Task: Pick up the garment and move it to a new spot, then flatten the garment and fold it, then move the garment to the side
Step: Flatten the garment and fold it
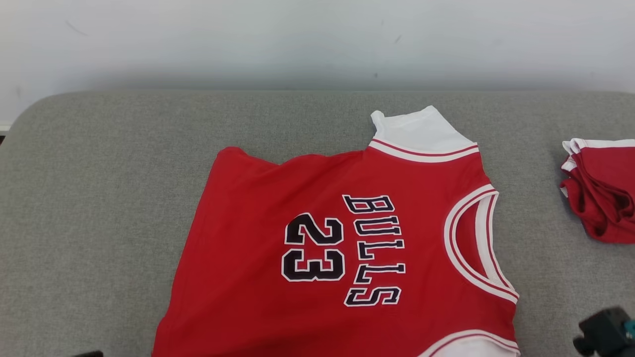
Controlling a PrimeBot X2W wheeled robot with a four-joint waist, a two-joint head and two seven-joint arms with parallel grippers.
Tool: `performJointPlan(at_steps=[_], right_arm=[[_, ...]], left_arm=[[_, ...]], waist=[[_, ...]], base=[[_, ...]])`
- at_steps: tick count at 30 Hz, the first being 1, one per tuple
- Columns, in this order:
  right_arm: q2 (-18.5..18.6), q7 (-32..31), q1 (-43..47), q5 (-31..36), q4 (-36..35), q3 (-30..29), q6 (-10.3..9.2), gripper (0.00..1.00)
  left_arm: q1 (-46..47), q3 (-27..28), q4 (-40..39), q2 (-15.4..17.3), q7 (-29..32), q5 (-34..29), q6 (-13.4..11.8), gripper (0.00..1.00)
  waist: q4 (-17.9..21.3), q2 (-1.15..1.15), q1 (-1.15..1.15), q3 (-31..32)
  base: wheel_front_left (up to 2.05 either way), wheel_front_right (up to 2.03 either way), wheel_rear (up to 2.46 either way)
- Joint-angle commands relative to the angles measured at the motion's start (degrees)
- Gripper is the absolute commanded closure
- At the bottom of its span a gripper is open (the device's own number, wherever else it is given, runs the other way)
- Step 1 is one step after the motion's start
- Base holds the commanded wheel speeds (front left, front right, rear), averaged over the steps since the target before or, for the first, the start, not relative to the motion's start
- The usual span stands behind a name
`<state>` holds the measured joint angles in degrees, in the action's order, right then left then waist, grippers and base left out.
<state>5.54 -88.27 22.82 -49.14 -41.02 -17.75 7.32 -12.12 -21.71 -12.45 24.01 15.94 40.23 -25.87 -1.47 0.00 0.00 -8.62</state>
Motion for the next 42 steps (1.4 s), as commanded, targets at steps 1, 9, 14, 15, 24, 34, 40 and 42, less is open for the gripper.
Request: performJointPlan(at_steps=[1,9,14,15,24,34,40,42], right_arm=[[0.12,0.29,-2.11,-1.17,-0.21,0.28,0.28,1.00],[2.91,5.07,-13.37,-0.99,4.09,1.77,0.25,1.00],[3.41,8.29,-19.52,-0.90,7.99,3.60,0.22,1.00],[3.52,9.11,-20.55,-0.83,8.76,3.83,0.22,1.00],[5.48,15.57,-27.30,0.08,13.94,5.88,0.22,1.00],[6.52,21.32,-32.19,2.01,18.84,6.97,0.22,1.00],[6.68,23.36,-33.24,1.93,21.68,9.28,0.22,1.00],[6.99,23.01,-33.18,1.32,22.07,9.79,0.22,1.00]], left_arm=[[1.28,0.04,-0.31,0.70,0.20,-0.49,0.15,1.00],[9.02,-2.32,1.52,1.64,3.95,-2.72,1.18,1.00],[14.53,-4.11,3.12,2.69,8.95,-4.51,0.68,1.00],[15.53,-4.30,3.47,2.98,10.09,-4.90,0.47,1.00],[22.47,-6.88,4.07,6.28,20.74,-7.20,-1.06,1.00],[31.36,-10.18,3.16,9.54,32.86,-9.60,-0.07,1.00],[35.77,-12.16,4.83,7.85,36.48,-9.15,1.70,1.00],[36.63,-12.60,5.06,7.30,36.94,-9.22,1.74,1.00]], waist=[[0.10,0.00,0.00,-0.45],[0.44,0.00,0.00,-1.60],[0.03,0.00,0.00,-2.06],[-0.02,0.00,0.00,-2.15],[-0.78,0.00,0.00,-3.78],[-2.45,0.00,0.00,-6.17],[-2.89,0.00,0.00,-7.12],[-3.00,0.00,0.00,-7.18]], base=[[0.00,0.00,0.00],[0.00,0.00,0.00],[0.00,0.00,0.00],[0.00,0.00,0.00],[0.00,0.00,0.00],[0.00,0.00,0.00],[0.00,0.00,0.00],[0.00,0.00,0.00]])
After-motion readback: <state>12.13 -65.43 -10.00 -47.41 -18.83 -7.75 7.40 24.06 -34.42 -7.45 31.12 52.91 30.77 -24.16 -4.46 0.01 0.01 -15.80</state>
